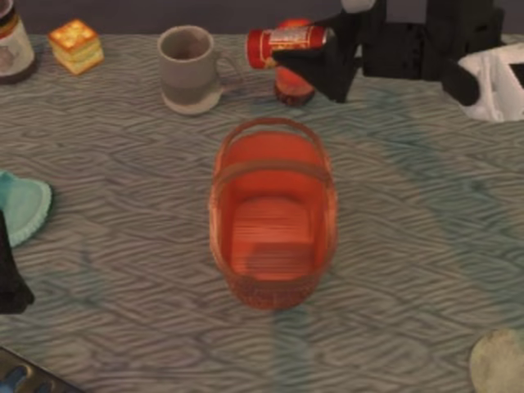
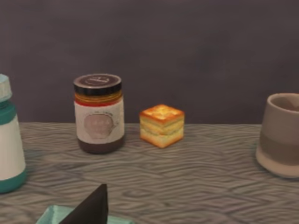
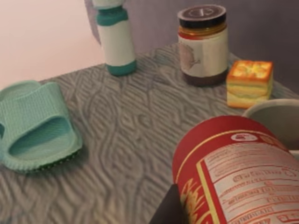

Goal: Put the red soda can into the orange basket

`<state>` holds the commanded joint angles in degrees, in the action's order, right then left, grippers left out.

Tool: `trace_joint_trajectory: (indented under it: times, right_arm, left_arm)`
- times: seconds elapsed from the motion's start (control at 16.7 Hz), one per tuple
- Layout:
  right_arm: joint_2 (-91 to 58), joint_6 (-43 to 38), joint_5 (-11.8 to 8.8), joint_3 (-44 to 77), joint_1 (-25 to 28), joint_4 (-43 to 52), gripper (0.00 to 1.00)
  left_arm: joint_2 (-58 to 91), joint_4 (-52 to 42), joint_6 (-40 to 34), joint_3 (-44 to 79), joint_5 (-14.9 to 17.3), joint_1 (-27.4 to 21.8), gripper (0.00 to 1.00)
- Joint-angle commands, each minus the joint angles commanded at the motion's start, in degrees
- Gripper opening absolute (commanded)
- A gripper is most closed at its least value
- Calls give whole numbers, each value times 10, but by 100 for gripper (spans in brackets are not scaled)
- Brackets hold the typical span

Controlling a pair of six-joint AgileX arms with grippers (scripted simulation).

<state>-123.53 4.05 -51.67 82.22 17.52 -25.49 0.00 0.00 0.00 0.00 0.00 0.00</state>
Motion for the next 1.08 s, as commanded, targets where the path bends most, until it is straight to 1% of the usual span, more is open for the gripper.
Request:
trace_joint_trajectory:
  times: [0.12,0.24,0.36,0.42,0.48,0.84,1.08]
  right_arm:
    - [29,-25,-46,-46,8,-86,0]
    - [55,-44,-83,-81,14,-151,0]
    - [74,-55,-107,-104,19,-191,0]
    - [80,-58,-114,-110,20,-202,0]
    - [82,-59,-117,-113,20,-206,0]
    - [71,-60,-118,-113,18,-215,0]
    - [8,-59,-117,-134,20,-299,0]
  left_arm:
    - [0,0,0,0,0,0,100]
    - [0,0,0,0,0,0,100]
    - [0,0,0,0,0,0,100]
    - [0,0,0,0,0,0,100]
    - [0,0,0,0,0,0,100]
    - [0,0,0,0,0,0,100]
    - [0,0,0,0,0,0,100]
